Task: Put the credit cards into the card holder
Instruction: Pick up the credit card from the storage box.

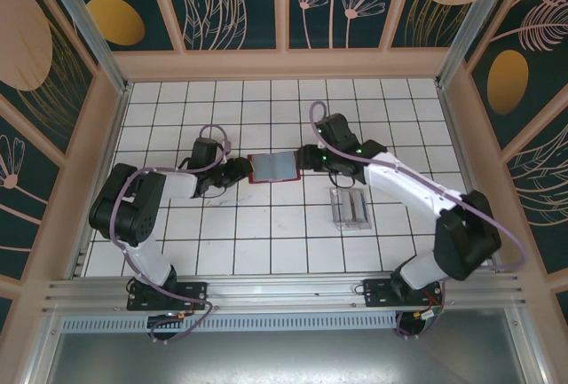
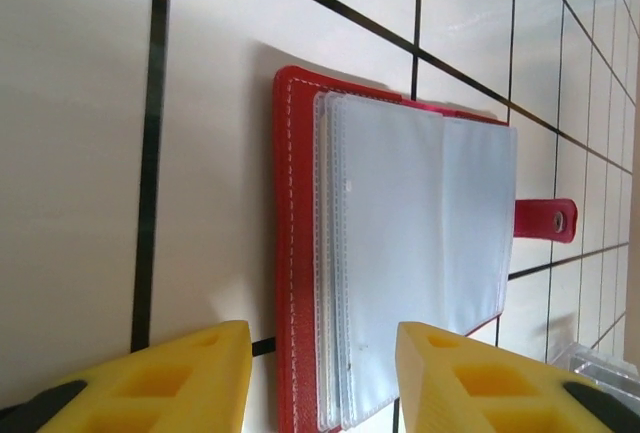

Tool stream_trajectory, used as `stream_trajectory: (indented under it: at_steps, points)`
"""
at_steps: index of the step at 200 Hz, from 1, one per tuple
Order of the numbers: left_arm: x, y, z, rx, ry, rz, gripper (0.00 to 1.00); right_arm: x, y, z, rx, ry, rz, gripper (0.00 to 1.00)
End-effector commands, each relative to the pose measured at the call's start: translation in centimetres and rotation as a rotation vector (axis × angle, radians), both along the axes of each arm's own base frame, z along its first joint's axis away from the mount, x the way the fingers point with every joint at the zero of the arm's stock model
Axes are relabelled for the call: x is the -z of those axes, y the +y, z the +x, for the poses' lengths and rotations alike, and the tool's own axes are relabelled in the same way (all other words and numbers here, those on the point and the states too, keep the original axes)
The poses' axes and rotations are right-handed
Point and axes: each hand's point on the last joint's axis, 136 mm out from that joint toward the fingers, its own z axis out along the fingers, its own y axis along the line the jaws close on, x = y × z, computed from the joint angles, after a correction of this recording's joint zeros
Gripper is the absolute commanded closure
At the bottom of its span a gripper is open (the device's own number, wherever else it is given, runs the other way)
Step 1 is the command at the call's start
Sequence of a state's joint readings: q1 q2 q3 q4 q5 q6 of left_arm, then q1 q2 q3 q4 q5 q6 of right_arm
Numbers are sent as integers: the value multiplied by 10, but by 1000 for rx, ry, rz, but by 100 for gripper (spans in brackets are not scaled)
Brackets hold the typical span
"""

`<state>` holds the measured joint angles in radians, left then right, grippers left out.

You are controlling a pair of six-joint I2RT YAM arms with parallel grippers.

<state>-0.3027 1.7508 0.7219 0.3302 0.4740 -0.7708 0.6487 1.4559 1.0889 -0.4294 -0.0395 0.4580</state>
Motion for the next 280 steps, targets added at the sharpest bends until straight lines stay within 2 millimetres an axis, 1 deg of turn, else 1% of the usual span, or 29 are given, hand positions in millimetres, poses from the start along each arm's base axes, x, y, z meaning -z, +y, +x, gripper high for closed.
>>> stream_trajectory:
  at_steps: [1, 26, 49, 73, 96, 111, 136, 148, 158, 183, 198, 226, 251, 280]
  points:
    - [-21, 13, 9, -17, -58, 92, 53, 29, -55, -46, 92, 126, -234, 44]
    - [-31, 23, 12, -26, -83, 171, 51, 42, -77, -76, 109, 192, -338, 36]
    - [-41, 28, 14, -35, -105, 201, 50, 53, -88, -90, 134, 223, -407, 30]
    - [-46, 29, 15, -39, -122, 208, 50, 57, -100, -96, 172, 227, -449, 28]
    - [-44, 30, 14, -38, -118, 207, 50, 58, -106, -98, 190, 221, -461, 28]
    - [-43, 29, 13, -37, -118, 204, 50, 66, -111, -99, 195, 224, -480, 29]
    - [-44, 29, 12, -40, -123, 197, 50, 85, -122, -103, 206, 243, -526, 31]
    - [-46, 29, 12, -41, -127, 195, 50, 89, -125, -103, 212, 243, -536, 33]
    - [-47, 29, 13, -40, -129, 193, 50, 87, -129, -102, 227, 229, -550, 37]
    - [-47, 29, 12, -40, -131, 193, 50, 73, -141, -95, 275, 180, -596, 45]
    - [-47, 29, 12, -43, -132, 192, 50, 65, -146, -91, 297, 159, -600, 46]
    - [-46, 30, 10, -45, -133, 192, 50, 53, -143, -83, 296, 123, -542, 47]
    - [-45, 31, 9, -47, -134, 193, 50, 53, -147, -81, 310, 123, -524, 51]
    - [-45, 31, 8, -47, -134, 193, 50, 55, -147, -82, 307, 134, -524, 61]
